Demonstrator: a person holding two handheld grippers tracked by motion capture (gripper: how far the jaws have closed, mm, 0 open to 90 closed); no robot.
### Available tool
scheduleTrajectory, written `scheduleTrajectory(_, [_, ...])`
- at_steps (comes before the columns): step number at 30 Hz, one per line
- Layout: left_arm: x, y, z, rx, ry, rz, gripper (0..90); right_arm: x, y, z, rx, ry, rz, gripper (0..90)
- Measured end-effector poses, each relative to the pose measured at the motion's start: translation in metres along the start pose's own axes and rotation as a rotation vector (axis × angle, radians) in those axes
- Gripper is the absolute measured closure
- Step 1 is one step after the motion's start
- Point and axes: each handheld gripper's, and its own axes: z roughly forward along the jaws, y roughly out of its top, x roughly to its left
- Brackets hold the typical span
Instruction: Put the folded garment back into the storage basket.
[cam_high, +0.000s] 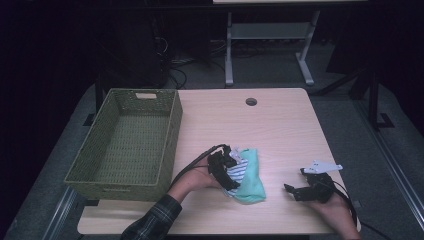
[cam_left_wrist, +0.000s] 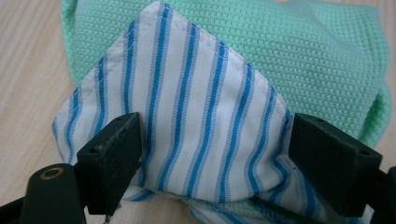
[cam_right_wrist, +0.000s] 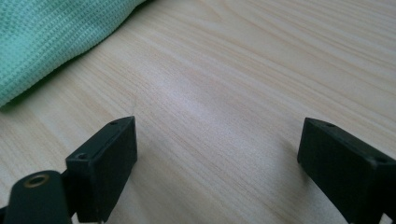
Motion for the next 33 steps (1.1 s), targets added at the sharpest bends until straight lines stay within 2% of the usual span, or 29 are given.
scheduleTrajectory(5, [-0.0023, 0.0002, 0.0037, 0.021, 0.009, 0.021, 15.9, -0.0001, 0.0000, -0.0001, -0.001, 0.000, 0.005, 11.9])
scheduleTrajectory(12, [-0.0031, 0.0013, 0.0052, 0.032, 0.012, 0.009, 16.7, 0.0000, -0.0001, -0.0001, -0.001, -0.003, 0.002, 12.2])
scheduleTrajectory(16, [-0.0038, 0.0020, 0.0042, 0.040, 0.014, 0.010, 20.6, 0.0000, -0.0001, -0.0001, -0.001, -0.004, 0.003, 12.3])
scheduleTrajectory(22, [-0.0069, 0.0030, 0.0006, 0.049, 0.005, 0.022, 35.4, 0.0000, -0.0001, -0.0002, -0.001, -0.003, 0.004, 12.3])
scheduleTrajectory(27, [-0.0071, 0.0021, -0.0018, 0.041, 0.001, 0.026, 49.7, 0.0000, -0.0001, -0.0002, -0.001, -0.004, 0.005, 12.3])
scheduleTrajectory(33, [-0.0076, 0.0016, -0.0027, 0.032, -0.002, 0.022, 62.7, 0.0001, -0.0001, -0.0001, 0.000, -0.005, 0.003, 12.3])
